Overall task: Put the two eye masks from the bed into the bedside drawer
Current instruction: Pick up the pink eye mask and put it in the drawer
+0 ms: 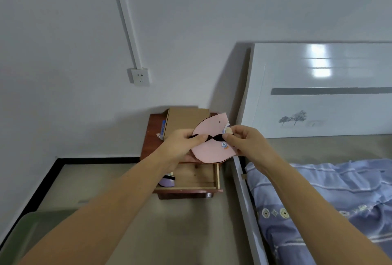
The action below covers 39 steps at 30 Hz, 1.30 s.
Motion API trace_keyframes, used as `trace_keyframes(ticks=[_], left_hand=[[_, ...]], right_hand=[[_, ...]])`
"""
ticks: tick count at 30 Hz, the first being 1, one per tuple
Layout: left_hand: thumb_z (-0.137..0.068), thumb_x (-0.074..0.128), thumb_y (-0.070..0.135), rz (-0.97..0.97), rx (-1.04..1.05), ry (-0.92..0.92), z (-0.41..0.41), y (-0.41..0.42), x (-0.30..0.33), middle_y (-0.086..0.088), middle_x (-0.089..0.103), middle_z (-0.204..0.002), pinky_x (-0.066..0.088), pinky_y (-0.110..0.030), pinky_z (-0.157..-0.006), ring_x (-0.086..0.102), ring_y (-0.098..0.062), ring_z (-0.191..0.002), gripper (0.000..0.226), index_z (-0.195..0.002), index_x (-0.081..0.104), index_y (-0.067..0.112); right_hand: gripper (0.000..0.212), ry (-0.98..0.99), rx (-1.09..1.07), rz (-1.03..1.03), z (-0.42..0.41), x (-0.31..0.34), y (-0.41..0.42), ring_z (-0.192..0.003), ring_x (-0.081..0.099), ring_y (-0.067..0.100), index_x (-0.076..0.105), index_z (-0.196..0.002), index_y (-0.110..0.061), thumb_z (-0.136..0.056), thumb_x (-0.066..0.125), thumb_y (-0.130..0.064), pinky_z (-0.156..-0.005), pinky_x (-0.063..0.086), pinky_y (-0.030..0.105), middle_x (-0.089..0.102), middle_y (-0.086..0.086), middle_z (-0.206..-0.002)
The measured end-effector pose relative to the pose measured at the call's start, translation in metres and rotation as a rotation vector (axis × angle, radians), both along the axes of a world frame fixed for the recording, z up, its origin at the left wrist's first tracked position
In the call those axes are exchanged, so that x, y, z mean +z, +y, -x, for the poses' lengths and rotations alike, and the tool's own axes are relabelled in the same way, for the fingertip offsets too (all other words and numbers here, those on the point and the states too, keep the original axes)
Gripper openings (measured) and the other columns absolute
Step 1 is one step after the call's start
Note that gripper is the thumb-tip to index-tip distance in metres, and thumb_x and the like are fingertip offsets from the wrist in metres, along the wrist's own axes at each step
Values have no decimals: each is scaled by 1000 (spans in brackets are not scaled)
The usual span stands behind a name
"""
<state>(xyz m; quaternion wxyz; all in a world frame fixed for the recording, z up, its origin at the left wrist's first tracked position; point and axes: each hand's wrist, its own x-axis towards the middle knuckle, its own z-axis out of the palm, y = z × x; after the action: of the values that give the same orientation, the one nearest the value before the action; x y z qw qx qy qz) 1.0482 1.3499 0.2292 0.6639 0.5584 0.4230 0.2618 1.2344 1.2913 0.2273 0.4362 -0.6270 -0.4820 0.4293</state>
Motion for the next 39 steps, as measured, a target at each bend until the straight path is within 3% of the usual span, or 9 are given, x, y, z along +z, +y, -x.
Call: trace_keyframes(ticks=[2, 6, 11, 16, 20, 23, 25, 32, 39], left_hand=[[-89, 59, 20, 95, 35, 13, 10, -3, -27, -3, 72, -85, 59, -26, -55, 71, -11, -72, 11, -89, 70, 18], [-89, 57, 7, 385, 163, -42, 28, -18, -102, -6, 69, -85, 58, -24, -54, 69, -17, -71, 6, -89, 63, 9], [-86, 57, -3, 317, 291, 234, 40, -10, -184, -12, 61, -84, 54, -22, -53, 60, -22, -75, 6, -86, 60, 3], [-86, 56, -3, 360, 251, 371, 41, 46, -241, -16, 61, -91, 56, -24, -53, 60, -22, -72, 19, -103, 59, -11], [-86, 59, 8, 306, 96, 589, 33, 98, -298, -23, 68, -101, 54, -45, -85, 64, -35, -93, 22, -103, 63, -6], [-86, 59, 14, 239, 14, 708, 19, 134, -351, -21, 68, -92, 52, -44, -81, 64, -35, -91, 13, -90, 65, 3], [-88, 56, 15, 272, 23, 744, 6, 152, -387, -16, 61, -86, 53, -46, -80, 63, -34, -85, 9, -82, 57, 9], [-95, 39, 13, 391, 161, 827, -31, 176, -482, -25, 59, -120, 49, -41, -90, 56, -39, -108, 32, -120, 54, 1], [-96, 38, 13, 313, 190, 728, -24, 160, -472, -23, 60, -111, 46, -40, -81, 56, -38, -101, 28, -115, 53, -2]], right_hand=[[10, 25, 13, 111, 3, -25, 2, -77, 70, 18, 68, -89, -18, -87, 62, -26, -76, 57, 35, 74, 1, -82], [11, 147, 7, 380, 22, -99, -1, -75, 60, 24, 64, -87, -8, -90, 58, -16, -72, 51, 35, 64, 14, -86], [13, 157, 26, 621, 45, -179, 8, -79, 63, 21, 64, -100, -11, -90, 56, -11, -66, 53, 29, 66, 10, -93], [22, -51, 6, 690, 54, -236, 53, -76, 59, 17, 61, -107, -7, -86, 60, -14, -57, 46, 22, 66, 9, -93], [25, -111, -35, 764, 52, -297, 95, -88, 62, 25, 60, -107, -6, -86, 61, -18, -67, 49, 30, 67, 12, -99], [25, -162, -59, 796, 43, -351, 131, -93, 61, 25, 61, -107, -8, -86, 61, -20, -83, 52, 39, 65, 7, -97], [20, -199, -83, 814, 35, -386, 152, -85, 61, 25, 62, -103, -9, -86, 59, -20, -78, 52, 38, 64, 6, -86], [27, -318, -129, 749, 23, -476, 195, -62, 49, 5, 55, -116, -17, -90, 52, -20, -50, 34, 18, 58, -2, -93], [21, -271, -170, 821, 23, -475, 188, -82, 61, 25, 59, -105, -10, -89, 49, -19, -65, 47, 31, 65, 9, -93]])
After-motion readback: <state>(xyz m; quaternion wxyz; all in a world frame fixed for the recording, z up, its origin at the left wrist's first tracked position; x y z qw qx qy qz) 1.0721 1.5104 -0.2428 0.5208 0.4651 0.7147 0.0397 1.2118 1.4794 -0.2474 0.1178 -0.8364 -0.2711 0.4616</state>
